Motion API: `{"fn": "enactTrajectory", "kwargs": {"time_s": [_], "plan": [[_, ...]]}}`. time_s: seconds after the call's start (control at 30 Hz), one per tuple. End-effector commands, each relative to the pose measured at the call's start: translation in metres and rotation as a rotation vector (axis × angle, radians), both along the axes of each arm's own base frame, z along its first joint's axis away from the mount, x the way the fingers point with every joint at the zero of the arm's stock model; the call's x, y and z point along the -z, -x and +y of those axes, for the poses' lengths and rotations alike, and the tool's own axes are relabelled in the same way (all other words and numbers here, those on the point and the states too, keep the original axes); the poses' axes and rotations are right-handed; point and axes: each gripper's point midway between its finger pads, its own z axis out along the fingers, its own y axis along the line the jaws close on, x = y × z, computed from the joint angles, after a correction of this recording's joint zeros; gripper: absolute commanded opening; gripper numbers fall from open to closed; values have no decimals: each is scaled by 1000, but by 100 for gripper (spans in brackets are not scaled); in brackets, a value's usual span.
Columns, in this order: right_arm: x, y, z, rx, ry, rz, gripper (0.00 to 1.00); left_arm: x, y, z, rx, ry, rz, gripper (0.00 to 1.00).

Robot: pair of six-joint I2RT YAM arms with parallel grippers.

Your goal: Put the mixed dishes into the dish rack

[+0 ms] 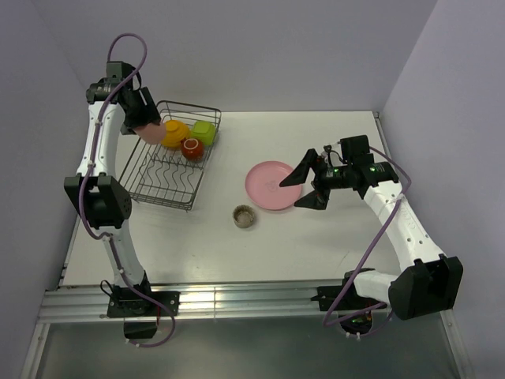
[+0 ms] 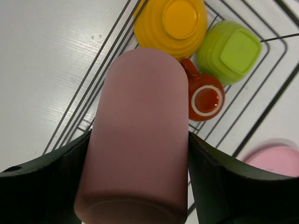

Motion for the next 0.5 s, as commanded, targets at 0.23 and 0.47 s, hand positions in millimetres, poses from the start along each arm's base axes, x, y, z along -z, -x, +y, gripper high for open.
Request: {"fn": "enactTrajectory", "kwargs": {"time_s": [0.23, 0.47], "plan": [[8, 6, 0, -27, 33, 8, 94, 37, -14, -33, 87, -113, 73, 0], [10, 4, -1, -31, 41, 15, 94, 63, -14, -28, 78, -176, 144, 0]]}}
